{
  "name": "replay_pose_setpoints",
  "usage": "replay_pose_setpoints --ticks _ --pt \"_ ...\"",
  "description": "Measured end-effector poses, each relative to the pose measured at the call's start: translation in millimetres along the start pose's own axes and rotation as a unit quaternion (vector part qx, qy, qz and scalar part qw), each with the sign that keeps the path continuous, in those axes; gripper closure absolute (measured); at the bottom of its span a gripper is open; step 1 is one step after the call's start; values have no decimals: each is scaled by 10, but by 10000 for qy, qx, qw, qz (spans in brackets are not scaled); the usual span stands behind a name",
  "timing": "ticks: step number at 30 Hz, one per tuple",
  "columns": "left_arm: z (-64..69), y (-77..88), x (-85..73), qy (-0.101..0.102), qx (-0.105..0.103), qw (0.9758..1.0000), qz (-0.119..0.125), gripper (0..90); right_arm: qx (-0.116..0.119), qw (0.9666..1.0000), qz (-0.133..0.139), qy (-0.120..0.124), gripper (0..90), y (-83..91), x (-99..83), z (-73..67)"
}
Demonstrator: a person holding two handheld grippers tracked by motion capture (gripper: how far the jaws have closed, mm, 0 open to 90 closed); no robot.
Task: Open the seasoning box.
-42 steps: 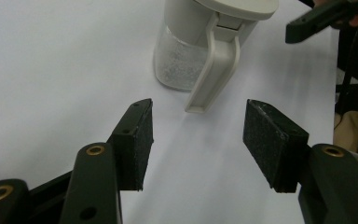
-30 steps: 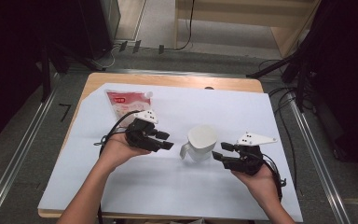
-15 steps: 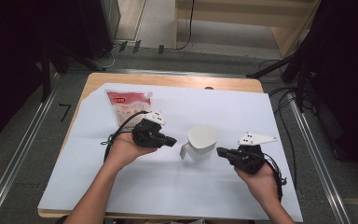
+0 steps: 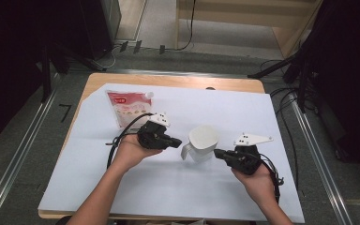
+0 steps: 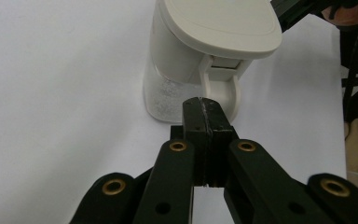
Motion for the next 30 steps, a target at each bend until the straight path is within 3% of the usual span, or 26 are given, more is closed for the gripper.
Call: replay_pose_setpoints --ticks 8,16,30 --pt "11 -77 31 3 -23 9999 99 900 78 9999 69 -76 900 1 16 21" --pt "-11 -146 31 81 12 10000 18 900 120 9999 -20 -114 900 -65 26 12" --pt "0 -214 28 9 16 9999 -112 900 89 9998 -35 -155 900 -79 25 41"
Point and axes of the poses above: each handheld gripper's, and its own axes: y roughly backward along the jaws, x roughly out of its top, z roughly to its right, the point moved 5 cm from there along -y, roughly forward along the jaws, and after that the axes turned 10 degrees about -z, right-handed, at the moved point
